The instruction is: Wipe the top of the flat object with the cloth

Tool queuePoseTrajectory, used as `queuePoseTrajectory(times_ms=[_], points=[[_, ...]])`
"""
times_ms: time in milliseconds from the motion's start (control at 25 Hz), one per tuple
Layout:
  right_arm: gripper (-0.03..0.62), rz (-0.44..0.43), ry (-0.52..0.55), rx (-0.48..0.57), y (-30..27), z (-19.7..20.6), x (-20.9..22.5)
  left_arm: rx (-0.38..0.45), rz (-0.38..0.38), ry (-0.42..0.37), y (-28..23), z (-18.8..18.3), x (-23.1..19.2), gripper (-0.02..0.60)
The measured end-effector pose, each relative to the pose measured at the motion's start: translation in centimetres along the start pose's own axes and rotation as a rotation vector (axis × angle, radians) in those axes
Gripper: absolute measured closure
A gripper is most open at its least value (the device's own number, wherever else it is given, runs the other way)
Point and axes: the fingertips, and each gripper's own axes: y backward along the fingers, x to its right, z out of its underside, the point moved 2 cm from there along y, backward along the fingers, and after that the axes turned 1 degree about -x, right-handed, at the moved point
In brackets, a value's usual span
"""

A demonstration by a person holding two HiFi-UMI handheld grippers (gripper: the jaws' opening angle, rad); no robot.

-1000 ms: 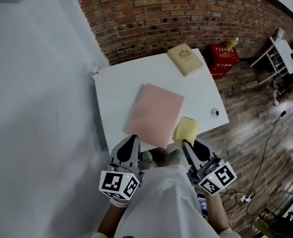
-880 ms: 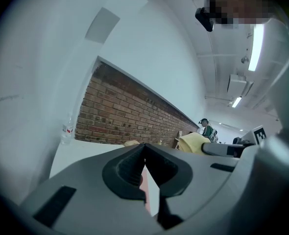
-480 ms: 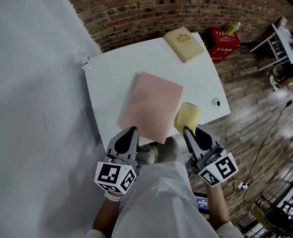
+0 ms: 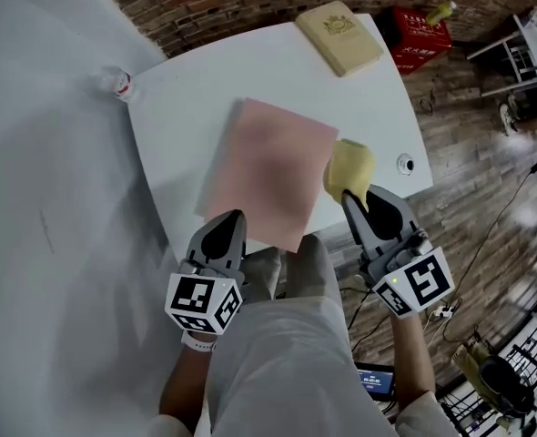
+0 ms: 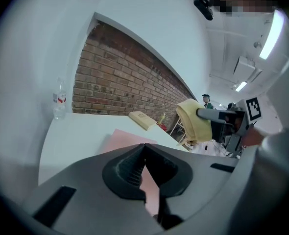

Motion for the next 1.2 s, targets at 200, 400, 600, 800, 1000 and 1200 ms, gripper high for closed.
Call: queuePoseTrajectory(times_ms=[200, 400, 600, 800, 1000, 1200], points=[[0.539, 0.016, 0.051, -0.048, -2.3, 1.4, 2.8, -0.067, -0.02, 0.016, -3.1, 2.5, -2.1, 0.563], [0.539, 0.03, 0.172, -0.126, -5.4, 3.4, 5.3, -0.119, -0.043, 0.017, -5.1, 4.6, -4.0, 0.563], [0.54, 0.012, 0.217, -0.177, -8.2, 5.8, 7.3, -0.17, -0.043, 0.059, -6.2, 6.6, -5.1, 0.563], [0.54, 0.004, 0.307, -0.252, -11.1, 8.2, 9.3, -0.224, -0.071, 0.052, -7.2, 8.4, -6.3, 0.563], [0.54, -0.019, 0.349, -0.363, -13.6, 11.1, 11.1, -0.249, -0.079, 0.072, -7.4, 9.7, -6.7, 0.563], [0.539, -0.093, 0.414, -0.464, -14.7, 13.9, 10.9, -0.279, -0.088, 0.059, -7.8, 10.1, -6.8, 0.563]])
